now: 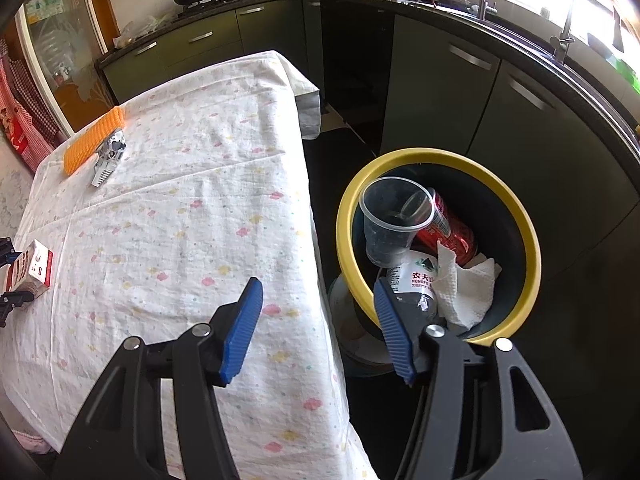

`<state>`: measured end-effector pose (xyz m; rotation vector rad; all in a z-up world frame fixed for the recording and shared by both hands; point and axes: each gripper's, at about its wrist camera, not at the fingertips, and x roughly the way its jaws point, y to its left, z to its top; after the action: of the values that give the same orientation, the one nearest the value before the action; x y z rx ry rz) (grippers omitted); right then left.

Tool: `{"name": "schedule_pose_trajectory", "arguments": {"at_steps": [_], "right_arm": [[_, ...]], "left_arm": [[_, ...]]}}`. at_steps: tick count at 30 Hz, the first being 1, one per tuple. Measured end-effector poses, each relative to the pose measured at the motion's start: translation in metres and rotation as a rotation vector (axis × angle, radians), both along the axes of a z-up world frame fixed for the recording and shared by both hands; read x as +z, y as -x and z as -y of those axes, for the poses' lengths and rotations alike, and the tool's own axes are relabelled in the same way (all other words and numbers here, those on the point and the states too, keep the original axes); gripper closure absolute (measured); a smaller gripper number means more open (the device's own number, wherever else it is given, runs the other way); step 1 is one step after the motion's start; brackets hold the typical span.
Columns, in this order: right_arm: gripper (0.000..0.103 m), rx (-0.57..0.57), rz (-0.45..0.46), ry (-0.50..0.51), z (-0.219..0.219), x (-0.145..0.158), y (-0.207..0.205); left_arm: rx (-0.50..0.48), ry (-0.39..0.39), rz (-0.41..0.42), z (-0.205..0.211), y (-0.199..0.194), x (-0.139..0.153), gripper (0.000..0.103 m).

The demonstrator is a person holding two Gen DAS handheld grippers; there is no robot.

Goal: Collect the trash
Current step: 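Move the left gripper to the red-and-white milk carton and grasp it, then carry the milk carton over the yellow bin and open the left gripper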

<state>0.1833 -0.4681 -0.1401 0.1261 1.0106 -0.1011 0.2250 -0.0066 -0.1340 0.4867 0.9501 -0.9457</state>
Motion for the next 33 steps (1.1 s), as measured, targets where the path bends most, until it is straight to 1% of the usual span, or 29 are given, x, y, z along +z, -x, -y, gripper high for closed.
{"name": "schedule_pose_trajectory", "arguments": {"at_steps": [8,11,15,21,23,26,30,33], "right_arm": [[0.048,0.005,0.004,-0.012,0.002,-0.002,0.002],[0.048,0.007,0.004,-0.015,0.003,-0.003,0.003],[0.048,0.007,0.005,-0.017,0.004,-0.003,0.005],[0.048,0.013,0.007,-0.026,0.005,-0.004,0.008],[0.048,0.012,0.011,-0.028,0.006,-0.003,0.010],[0.048,0.006,0.025,-0.031,0.010,0.000,0.015],[0.048,-0.010,0.047,-0.037,0.020,0.006,0.024],[0.048,-0.030,0.062,-0.044,0.032,0.009,0.033]], "left_arm": [[0.076,-0.012,0.042,0.000,0.011,0.003,0.051],[0.120,-0.025,0.070,0.002,0.013,0.006,0.051],[0.190,-0.042,0.130,0.008,0.019,0.016,0.051],[0.301,-0.047,0.216,0.027,0.025,0.033,0.051],[0.329,-0.035,0.219,0.035,0.025,0.039,0.051],[0.336,-0.028,0.232,0.051,0.026,0.046,0.051],[0.290,-0.035,0.268,0.082,0.029,0.052,0.051],[0.256,-0.023,0.274,0.109,0.029,0.059,0.051]]}}
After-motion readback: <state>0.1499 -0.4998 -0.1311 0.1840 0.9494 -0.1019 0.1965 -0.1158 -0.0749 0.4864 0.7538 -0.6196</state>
